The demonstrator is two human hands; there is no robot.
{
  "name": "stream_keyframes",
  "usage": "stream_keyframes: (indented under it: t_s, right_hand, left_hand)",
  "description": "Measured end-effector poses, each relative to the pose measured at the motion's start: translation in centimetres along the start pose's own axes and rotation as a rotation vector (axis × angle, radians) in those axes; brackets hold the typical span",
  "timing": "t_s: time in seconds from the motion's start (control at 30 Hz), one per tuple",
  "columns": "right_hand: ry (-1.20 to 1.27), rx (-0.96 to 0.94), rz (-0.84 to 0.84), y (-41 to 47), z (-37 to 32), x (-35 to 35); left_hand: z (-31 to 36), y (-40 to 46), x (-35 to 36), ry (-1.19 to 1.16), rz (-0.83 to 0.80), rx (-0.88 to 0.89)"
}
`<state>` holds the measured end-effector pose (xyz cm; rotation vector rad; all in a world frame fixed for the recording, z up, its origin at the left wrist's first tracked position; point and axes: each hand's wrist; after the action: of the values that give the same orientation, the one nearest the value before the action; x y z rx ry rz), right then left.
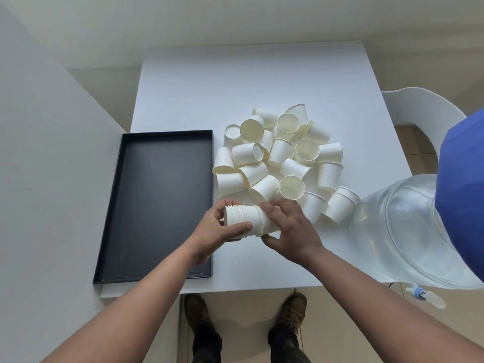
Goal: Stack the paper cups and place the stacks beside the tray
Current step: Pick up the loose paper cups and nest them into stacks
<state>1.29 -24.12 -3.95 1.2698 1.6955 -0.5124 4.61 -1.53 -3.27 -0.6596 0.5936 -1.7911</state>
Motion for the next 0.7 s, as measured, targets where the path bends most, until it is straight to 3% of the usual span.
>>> stream_keyframes:
  t_s: [0.2,0.43,0.53,0.6,0.7]
  right_hand:
    - [-0.004,-0.050,-0.035,0.2,-0.9,0.0]
    - [-0.021,-0.162,-0.039,-0.1,-1.1,0.1]
    - [0.116,-0.031,-0.034,-0.2,-1.3,0.7]
    - [0.228,0.113,-0.006,-0.2,-1.6,1.1]
    - [0.292,0.186,-0.001,0.0,-2.0,1.8]
  left_hand:
    - [-0.2,0.2,0.5,0.116,-0.005,-0.022]
    - [0.4,0.1,-0.2,0.684,0.008,0.035]
    - [0.2,0.7,-0.3,0.804,0.011,0.099]
    - [-0.2,1.3,-0.5,0.756,0.021,0.114]
    - [-1.3,2.0,-0.9,0.687,0.040,0.127]
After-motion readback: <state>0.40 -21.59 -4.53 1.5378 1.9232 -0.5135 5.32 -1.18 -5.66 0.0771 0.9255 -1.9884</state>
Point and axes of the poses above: each hand's wrist, its own y-axis towards the middle knuckle, its own x-axis out of the palm, z = x × y, and after that the axes turned 10 degrees about -x, right-handed
